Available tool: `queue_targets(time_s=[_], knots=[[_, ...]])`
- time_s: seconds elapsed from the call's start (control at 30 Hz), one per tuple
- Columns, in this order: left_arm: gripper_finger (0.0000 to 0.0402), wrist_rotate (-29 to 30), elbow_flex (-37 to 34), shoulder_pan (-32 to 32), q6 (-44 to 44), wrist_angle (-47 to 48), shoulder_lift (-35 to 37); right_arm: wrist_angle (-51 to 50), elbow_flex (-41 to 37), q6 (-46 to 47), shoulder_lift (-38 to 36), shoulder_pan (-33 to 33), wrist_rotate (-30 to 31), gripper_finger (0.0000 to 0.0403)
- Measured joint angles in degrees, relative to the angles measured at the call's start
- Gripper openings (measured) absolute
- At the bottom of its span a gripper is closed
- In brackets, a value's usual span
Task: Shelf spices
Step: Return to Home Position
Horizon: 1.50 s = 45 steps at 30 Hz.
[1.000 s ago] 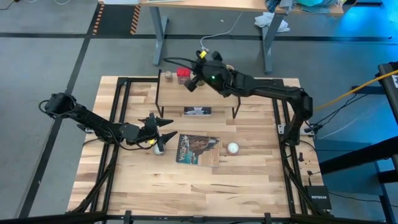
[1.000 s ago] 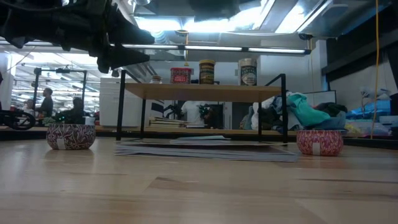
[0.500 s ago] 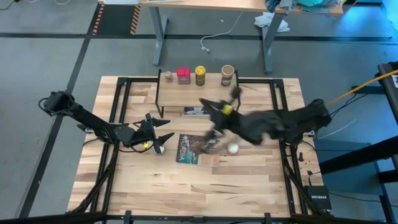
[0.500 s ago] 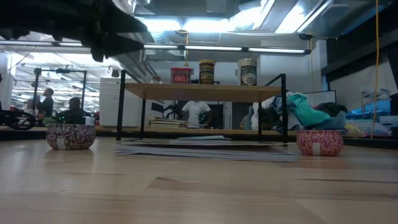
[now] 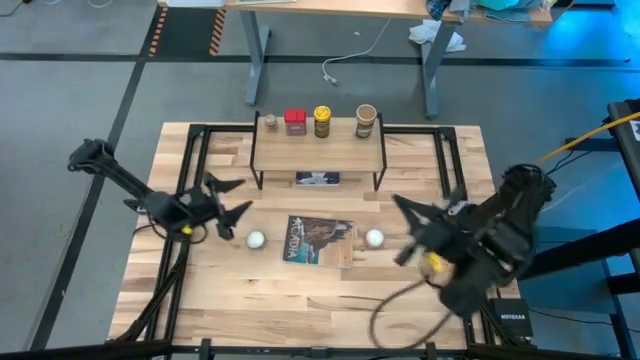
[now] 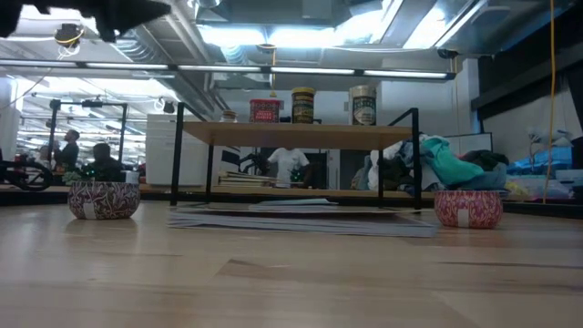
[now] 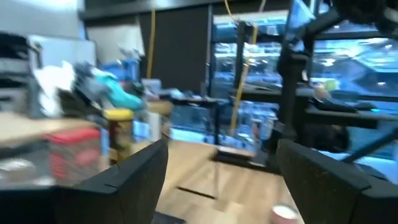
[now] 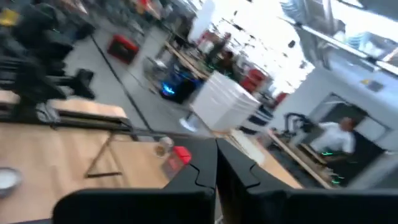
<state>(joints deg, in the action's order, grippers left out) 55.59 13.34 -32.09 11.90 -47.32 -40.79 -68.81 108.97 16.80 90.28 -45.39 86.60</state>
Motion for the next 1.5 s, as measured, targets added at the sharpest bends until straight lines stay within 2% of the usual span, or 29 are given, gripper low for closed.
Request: queue_targets(time_s=[0.07, 0.1, 0.13, 0.23, 0.4, 0.6, 0.77, 0.93, 1.07, 1.17, 1.37, 1.5], knots=[[0.0294, 2.65, 0.0, -2.02, 4.59, 0.36, 3.26, -17.73, -0.02, 20.75, -0.13, -3.6, 0.87, 0.0004], [0.0294, 3.11, 0.0, -2.97, 6.46, 0.49, 4.61, -21.14, -1.18, 30.84, -0.36, -5.49, 1.07, 0.0004], [0.0294, 3.29, 0.0, -3.91, 7.62, 1.0, 5.8, -19.59, -4.06, 33.11, -1.27, -6.76, 1.26, 0.0004], [0.0294, 3.81, 0.04, -6.6, 8.14, 5.57, 9.0, -12.28, -13.75, 29.48, -5.5, -10.52, 1.02, 0.0004], [0.0294, 7.6, 0.04, -8.79, 2.88, 15.39, 12.6, -14.02, -29.44, 44.81, -11.51, -13.36, 0.93, 0.0004], [0.0294, 7.79, 0.04, -9.23, 2.01, 17.05, 13.96, -13.32, -45.67, 60.99, -16.84, -14.69, 0.95, 0.0004], [0.0294, 7.77, 0.02, -9.12, -0.09, 20.33, 14.56, -11.8, -55.8, 71.35, -19.43, -14.66, 0.9, 0.0004], [0.0294, 7.7, 0.02, -7.62, -3.72, 22.8, 14.55, -10.87, -62.78, 82.03, -21.02, -14.59, 1.04, 0.0002], [0.0294, 6.56, 0.02, -5.59, -6.13, 24.94, 14.55, -5.44, -64.52, 82.24, -20.75, -14.59, 1.13, 0.0001], [0.0294, 5.2, 0.02, -4.31, -8.21, 26.04, 14.55, -0.66, -62.57, 76.39, -20.09, -14.59, 0.86, 0.0001], [0.0294, 5.06, 0.01, -2.97, -8.89, 26.26, 14.55, 9.99, -52.09, 47.12, -19.27, -14.59, 0.96, 0.0001], [0.0294, 4.94, 0.02, -2.14, -8.75, 26.26, 14.54, 11.6, -42.85, 27.62, -19.27, -13.18, 0.32, 0.0001]])
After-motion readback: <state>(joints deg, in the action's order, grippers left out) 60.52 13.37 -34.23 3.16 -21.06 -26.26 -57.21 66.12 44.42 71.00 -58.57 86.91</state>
